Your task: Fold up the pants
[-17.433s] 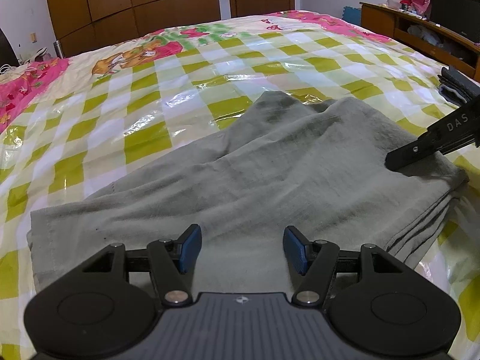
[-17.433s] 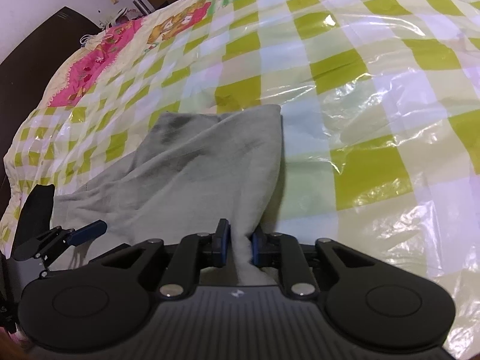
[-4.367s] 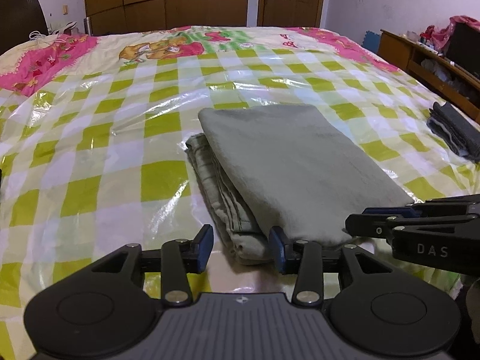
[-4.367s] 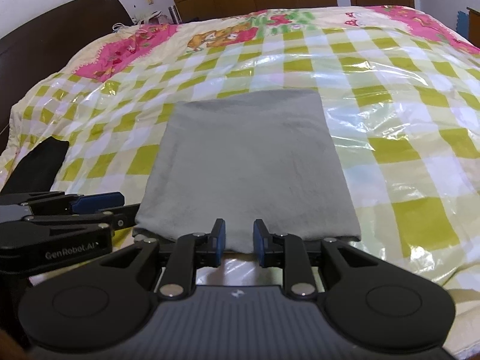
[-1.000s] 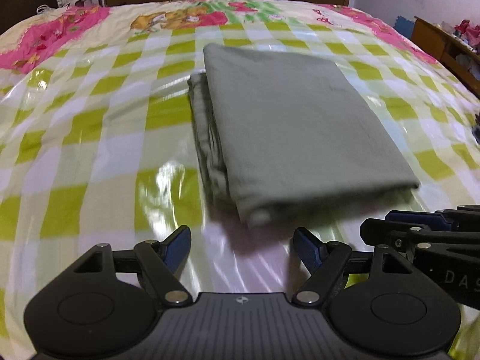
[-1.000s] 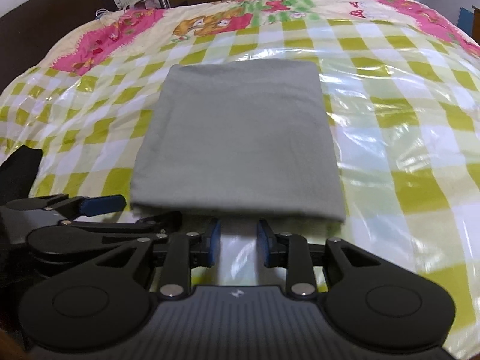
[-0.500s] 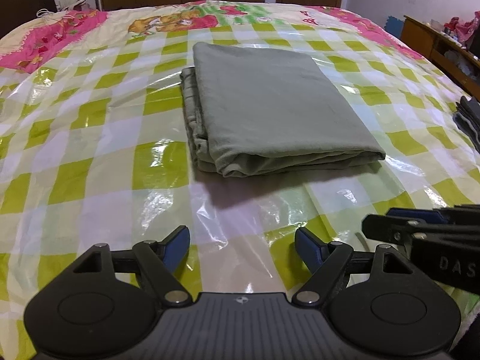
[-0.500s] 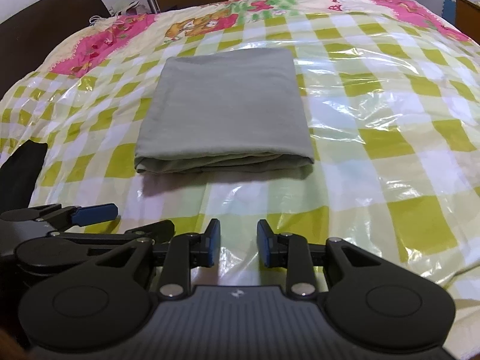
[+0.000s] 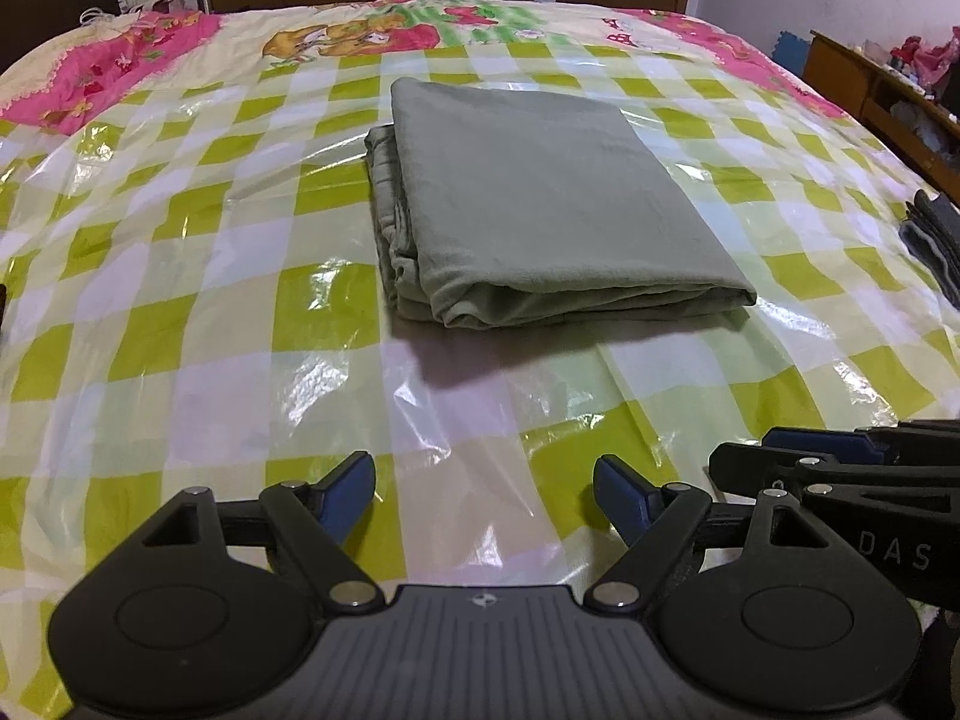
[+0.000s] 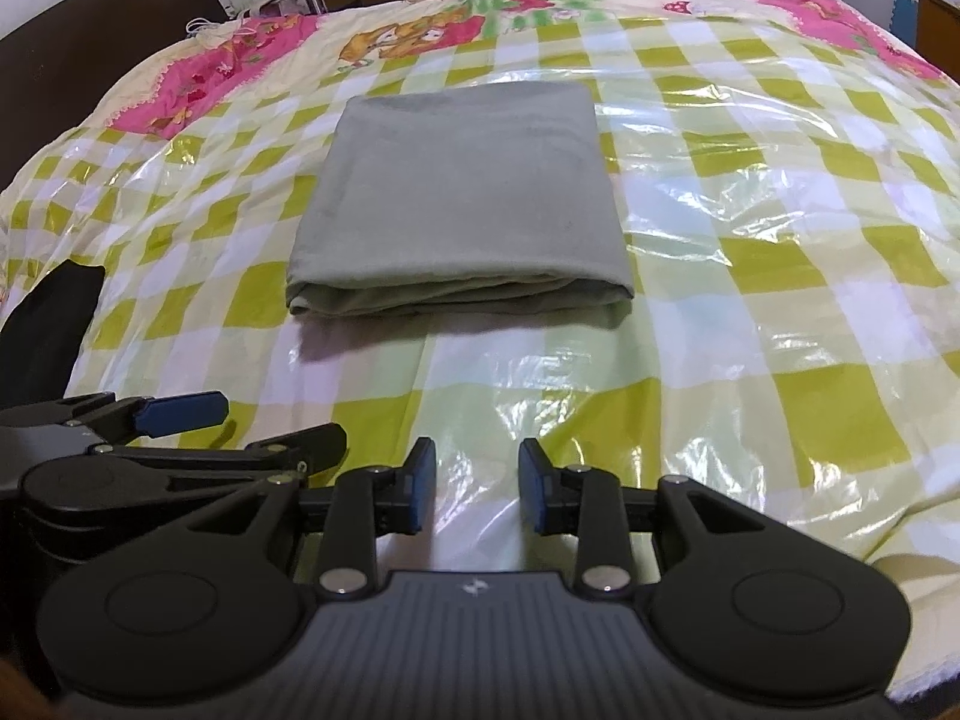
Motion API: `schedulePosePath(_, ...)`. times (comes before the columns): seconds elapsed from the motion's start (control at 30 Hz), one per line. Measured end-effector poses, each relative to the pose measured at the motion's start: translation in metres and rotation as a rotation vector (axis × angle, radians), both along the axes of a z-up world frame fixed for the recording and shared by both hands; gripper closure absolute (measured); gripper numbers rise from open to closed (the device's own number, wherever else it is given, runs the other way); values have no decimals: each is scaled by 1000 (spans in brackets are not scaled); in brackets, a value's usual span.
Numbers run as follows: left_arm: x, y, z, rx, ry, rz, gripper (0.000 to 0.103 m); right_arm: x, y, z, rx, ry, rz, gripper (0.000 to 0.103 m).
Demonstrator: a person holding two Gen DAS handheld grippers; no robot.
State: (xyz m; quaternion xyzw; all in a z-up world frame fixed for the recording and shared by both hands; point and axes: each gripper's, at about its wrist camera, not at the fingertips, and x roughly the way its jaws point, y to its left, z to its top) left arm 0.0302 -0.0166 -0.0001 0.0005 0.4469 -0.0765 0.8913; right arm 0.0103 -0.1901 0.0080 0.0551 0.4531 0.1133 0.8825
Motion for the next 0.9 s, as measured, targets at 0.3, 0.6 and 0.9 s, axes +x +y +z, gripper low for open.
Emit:
schedulePosePath(0.3,-4,-2,3,17,-6,11,11,-5,0,1,-2,16,-8,71)
schedulePosePath(0.6,-5,-1,3,16,3,17,11,-6,0,1,-6,21,-10,71)
schedulePosePath(0.9,-4,-2,3,30,8,23,11,-6,0,1,-7,23,-9,71)
